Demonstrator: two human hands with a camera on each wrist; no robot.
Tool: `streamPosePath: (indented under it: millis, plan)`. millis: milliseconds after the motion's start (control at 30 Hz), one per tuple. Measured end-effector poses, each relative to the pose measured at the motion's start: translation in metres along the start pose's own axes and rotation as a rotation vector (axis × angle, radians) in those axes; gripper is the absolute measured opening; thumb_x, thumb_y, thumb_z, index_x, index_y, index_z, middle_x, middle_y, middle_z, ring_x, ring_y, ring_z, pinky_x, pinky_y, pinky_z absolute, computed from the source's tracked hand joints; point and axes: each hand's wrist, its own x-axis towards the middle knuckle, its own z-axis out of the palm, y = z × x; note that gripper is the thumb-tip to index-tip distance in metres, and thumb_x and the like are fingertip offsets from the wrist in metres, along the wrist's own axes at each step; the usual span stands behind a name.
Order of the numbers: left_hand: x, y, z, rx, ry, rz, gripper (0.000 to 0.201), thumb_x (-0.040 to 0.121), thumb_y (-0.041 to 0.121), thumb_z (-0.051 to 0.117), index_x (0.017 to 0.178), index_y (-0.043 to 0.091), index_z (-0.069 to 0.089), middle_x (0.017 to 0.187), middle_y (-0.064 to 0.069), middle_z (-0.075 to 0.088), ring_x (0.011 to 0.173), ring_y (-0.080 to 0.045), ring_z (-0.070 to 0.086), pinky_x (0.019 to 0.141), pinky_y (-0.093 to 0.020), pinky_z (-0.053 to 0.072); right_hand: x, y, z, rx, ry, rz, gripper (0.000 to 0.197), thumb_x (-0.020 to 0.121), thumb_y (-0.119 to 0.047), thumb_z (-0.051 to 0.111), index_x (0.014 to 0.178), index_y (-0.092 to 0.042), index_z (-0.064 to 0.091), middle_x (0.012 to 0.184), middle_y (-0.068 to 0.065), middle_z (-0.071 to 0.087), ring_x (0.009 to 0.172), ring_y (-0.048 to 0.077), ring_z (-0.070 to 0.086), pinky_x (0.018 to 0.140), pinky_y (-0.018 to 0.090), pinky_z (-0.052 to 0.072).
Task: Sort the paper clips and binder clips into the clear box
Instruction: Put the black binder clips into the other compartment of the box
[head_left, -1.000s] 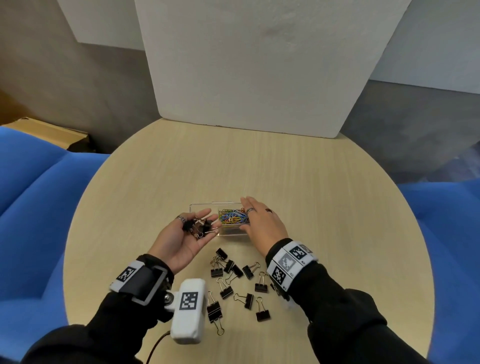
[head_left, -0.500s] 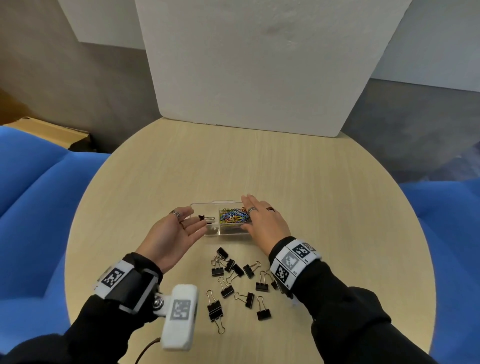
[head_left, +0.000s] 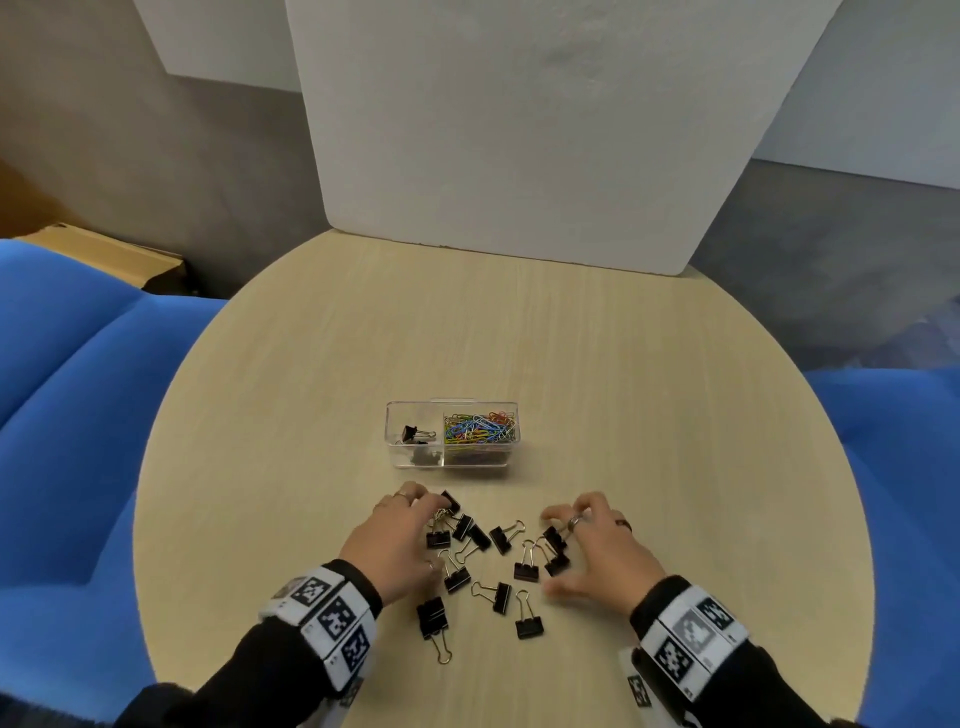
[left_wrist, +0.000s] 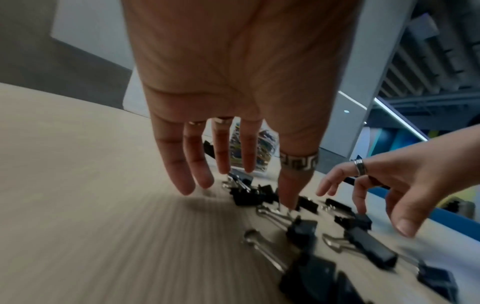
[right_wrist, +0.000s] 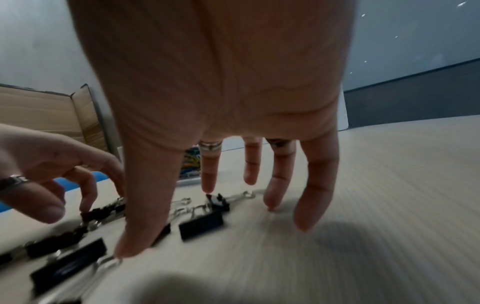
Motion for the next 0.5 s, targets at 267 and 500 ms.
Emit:
streamPosePath:
  millis: [267,500]
  plan:
    - [0.011,0.013,0.019,0.112,0.022,0.001,0.041,0.09,0.027,0.054,0.128,0.024,0.041,0.127,-0.003,0.038,0.117,-0.021,0.043,0.094,-0.029,0.044,0.005,0.011,0.02,0.052,0.056,-0.047,0.051,0.071,-0.029,0.075,0.115,-0.031,0.049,0.124,-0.008,0.031,0.114,0.015,0.036,0.093,0.027,0.043]
    - [0.013,0.006,0.02,0.077,0.064,0.015,0.029,0.093,0.019,0.048,0.122,0.021,0.047,0.121,-0.005,0.053,0.113,-0.021,0.046,0.091,-0.029,0.042,0.006,0.016,0.019,0.036,0.117,-0.152,0.013,0.085,-0.03,0.06,0.095,-0.026,0.054,0.104,-0.013,0.037,0.1,0.006,0.042,0.085,0.017,0.041]
